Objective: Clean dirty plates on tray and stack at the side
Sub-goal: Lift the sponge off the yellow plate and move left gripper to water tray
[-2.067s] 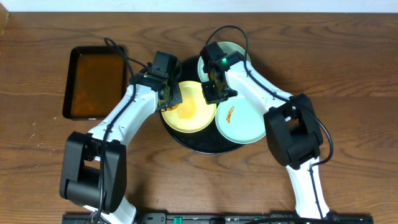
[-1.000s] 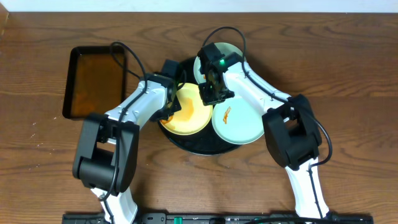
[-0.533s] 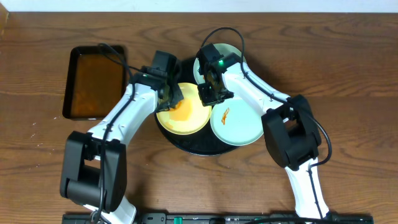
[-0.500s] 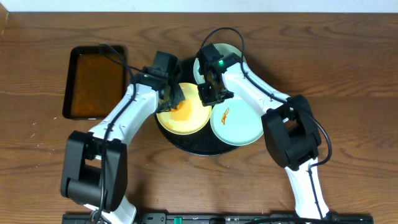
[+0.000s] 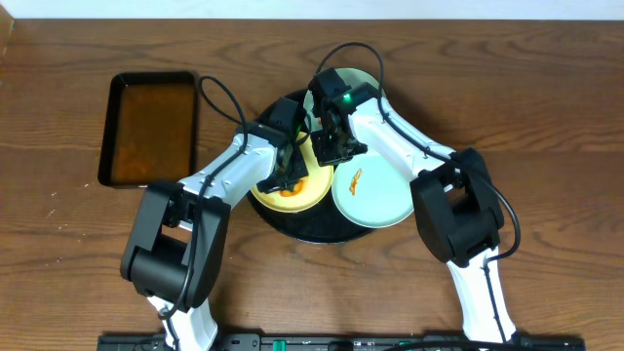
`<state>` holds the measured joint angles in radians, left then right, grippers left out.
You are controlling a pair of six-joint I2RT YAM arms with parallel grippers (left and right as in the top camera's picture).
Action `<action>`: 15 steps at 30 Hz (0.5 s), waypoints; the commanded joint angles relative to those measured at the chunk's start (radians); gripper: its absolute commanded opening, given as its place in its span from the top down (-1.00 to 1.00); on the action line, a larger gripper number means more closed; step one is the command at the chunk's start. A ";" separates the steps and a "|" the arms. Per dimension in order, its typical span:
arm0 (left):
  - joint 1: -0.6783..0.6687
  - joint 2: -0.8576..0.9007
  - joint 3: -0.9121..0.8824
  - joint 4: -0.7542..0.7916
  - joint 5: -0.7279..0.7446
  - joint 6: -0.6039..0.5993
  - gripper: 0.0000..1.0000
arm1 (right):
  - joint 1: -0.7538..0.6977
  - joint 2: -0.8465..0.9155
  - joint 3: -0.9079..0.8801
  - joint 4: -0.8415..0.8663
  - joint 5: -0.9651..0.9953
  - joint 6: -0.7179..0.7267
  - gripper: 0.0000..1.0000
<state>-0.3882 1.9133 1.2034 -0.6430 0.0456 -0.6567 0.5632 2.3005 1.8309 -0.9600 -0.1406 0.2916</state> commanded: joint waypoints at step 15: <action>0.019 -0.222 0.034 -0.093 -0.484 0.035 0.85 | -0.005 0.021 0.004 -0.005 0.027 -0.008 0.97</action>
<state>-0.3767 1.7802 1.2072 -0.7540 -0.3515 -0.6422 0.5632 2.3005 1.8309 -0.9600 -0.1406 0.2916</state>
